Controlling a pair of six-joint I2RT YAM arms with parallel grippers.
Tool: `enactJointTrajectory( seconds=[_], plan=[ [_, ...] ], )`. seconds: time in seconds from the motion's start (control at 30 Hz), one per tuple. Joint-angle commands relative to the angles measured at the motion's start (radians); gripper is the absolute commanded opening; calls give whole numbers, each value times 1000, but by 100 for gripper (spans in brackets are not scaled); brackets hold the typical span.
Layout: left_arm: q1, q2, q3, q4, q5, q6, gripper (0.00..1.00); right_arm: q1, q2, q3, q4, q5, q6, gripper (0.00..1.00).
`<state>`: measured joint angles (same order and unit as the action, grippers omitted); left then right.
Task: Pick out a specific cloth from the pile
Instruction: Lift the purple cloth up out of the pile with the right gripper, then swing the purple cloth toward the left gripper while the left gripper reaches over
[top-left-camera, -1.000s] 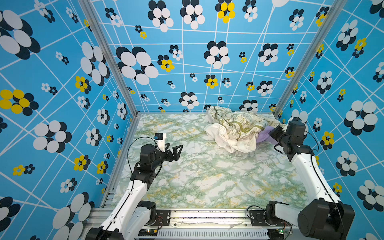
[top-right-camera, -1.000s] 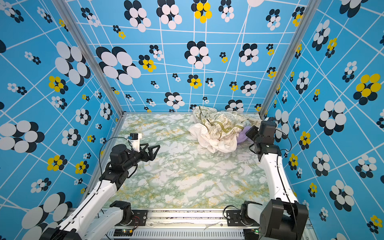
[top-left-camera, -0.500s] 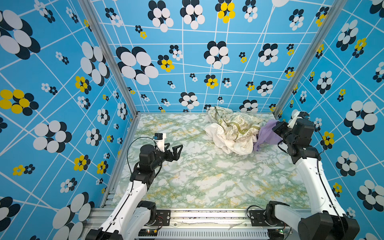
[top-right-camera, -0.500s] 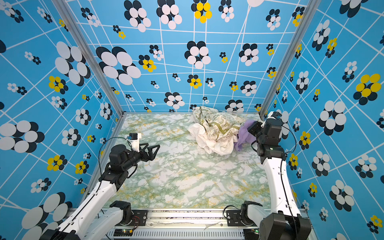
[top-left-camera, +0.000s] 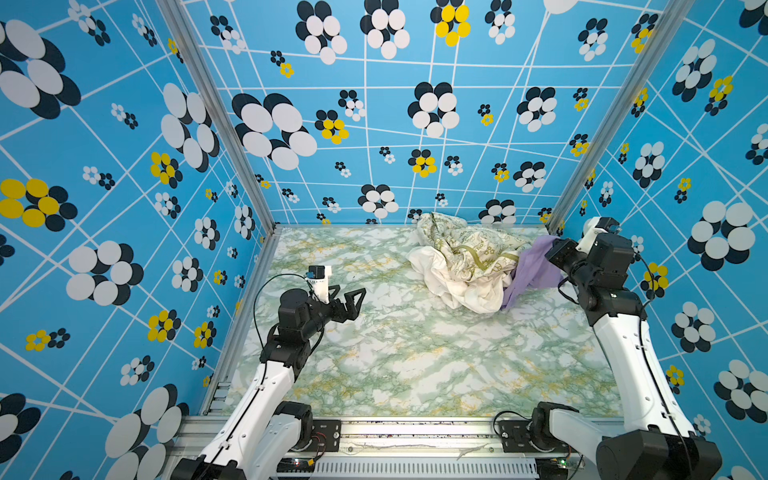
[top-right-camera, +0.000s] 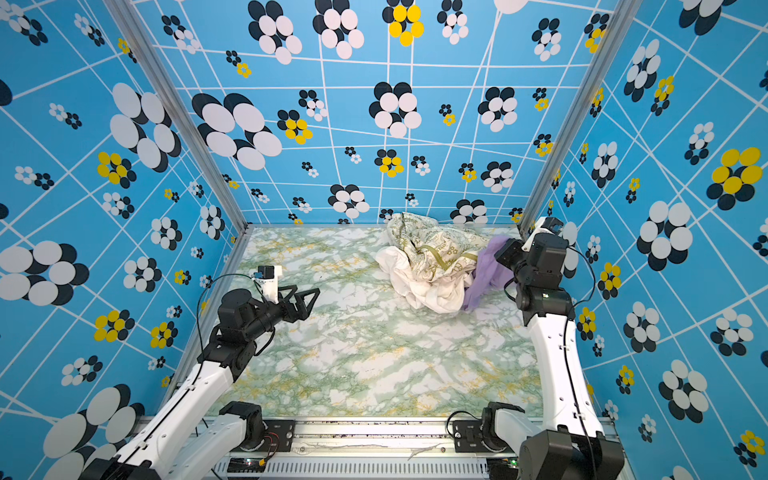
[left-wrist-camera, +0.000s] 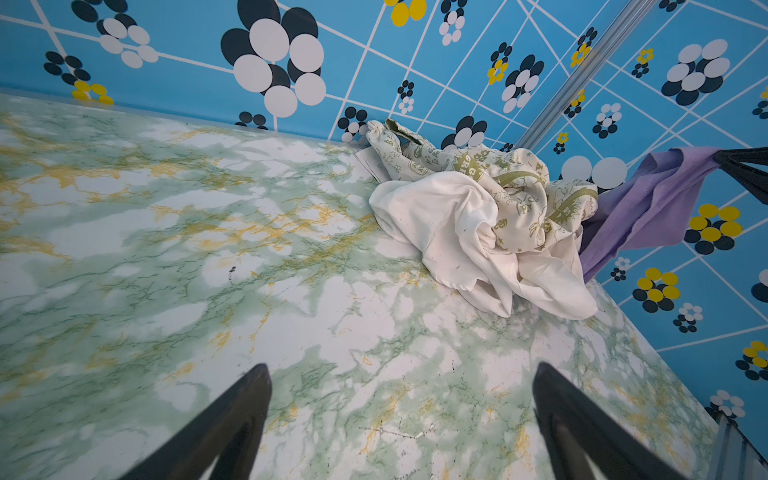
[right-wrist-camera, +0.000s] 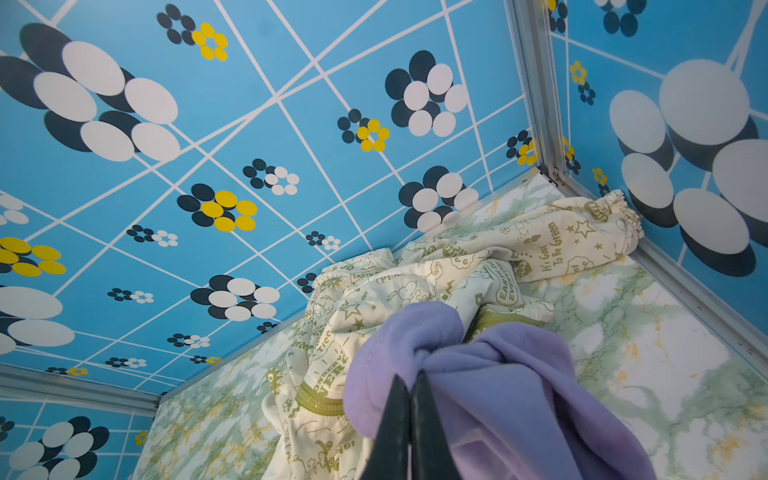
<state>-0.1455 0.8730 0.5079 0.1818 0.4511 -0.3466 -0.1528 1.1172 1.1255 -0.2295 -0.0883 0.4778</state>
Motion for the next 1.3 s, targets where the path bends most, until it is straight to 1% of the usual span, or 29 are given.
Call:
enactJointTrajectory(
  seconds=[0.0, 0.13, 0.37, 0.53, 0.67, 0.8, 0.87, 0.93, 1.03, 1.27],
  plan=[
    [-7, -4, 14, 28, 24, -9, 99, 6, -28, 89, 40, -1, -29, 0],
    [-9, -3, 14, 30, 27, -11, 99, 6, -32, 142, 35, 15, -33, 0],
    [-9, 0, 13, 35, 34, -13, 99, 9, -21, 255, 30, 9, -24, 0],
    [-10, 1, 10, 44, 39, -16, 99, 51, -2, 340, 38, -7, -23, 0],
    [-11, -1, 12, 52, 50, -17, 99, 124, 23, 390, 47, -38, -40, 0],
    [-13, -5, 13, 67, 67, -17, 99, 203, 47, 405, 43, -71, -70, 0],
    [-16, -6, 15, 79, 79, -18, 99, 252, 57, 397, 32, -76, -108, 0],
    [-20, -6, 16, 97, 92, -17, 99, 332, 73, 389, 4, -83, -159, 0],
    [-32, -3, 20, 115, 107, -15, 99, 420, 101, 368, -41, -94, -214, 0],
    [-91, 4, 21, 174, 129, 16, 99, 588, 164, 295, -97, -109, -270, 0]
  ],
)
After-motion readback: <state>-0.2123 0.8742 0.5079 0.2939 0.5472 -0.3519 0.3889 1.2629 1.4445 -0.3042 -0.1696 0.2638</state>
